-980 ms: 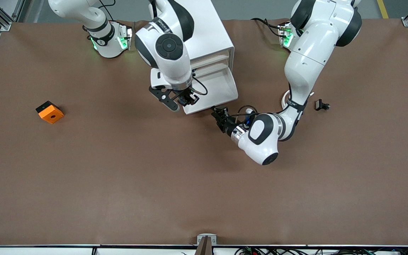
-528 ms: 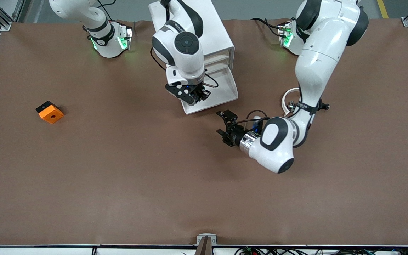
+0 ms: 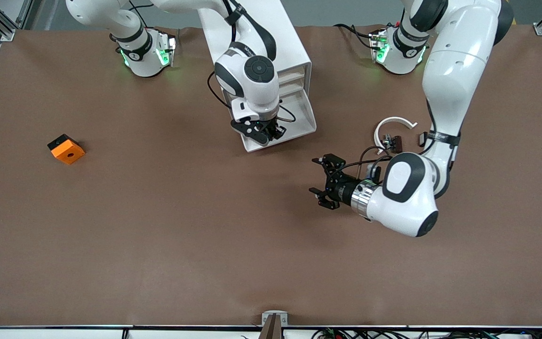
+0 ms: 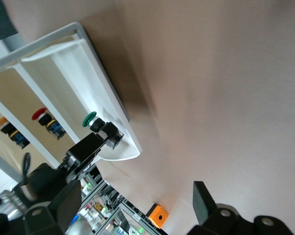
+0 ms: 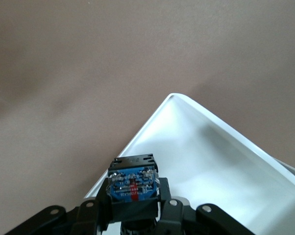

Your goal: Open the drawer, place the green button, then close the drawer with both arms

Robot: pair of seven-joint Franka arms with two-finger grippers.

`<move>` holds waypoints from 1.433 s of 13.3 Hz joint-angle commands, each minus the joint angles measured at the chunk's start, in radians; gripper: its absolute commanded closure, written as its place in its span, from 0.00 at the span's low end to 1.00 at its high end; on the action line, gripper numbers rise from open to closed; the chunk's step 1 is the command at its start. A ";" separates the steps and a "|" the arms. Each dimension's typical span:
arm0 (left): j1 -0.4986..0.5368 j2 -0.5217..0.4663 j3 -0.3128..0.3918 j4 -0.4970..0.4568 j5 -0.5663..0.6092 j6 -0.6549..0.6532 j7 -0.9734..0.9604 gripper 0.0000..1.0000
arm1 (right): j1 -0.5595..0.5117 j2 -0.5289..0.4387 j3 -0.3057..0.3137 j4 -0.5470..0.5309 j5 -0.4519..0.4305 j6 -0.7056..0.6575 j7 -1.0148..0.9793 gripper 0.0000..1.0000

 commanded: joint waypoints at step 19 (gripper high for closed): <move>0.006 -0.218 0.156 -0.001 0.258 -0.001 0.352 0.00 | 0.035 0.029 -0.012 0.018 -0.006 0.002 0.039 0.00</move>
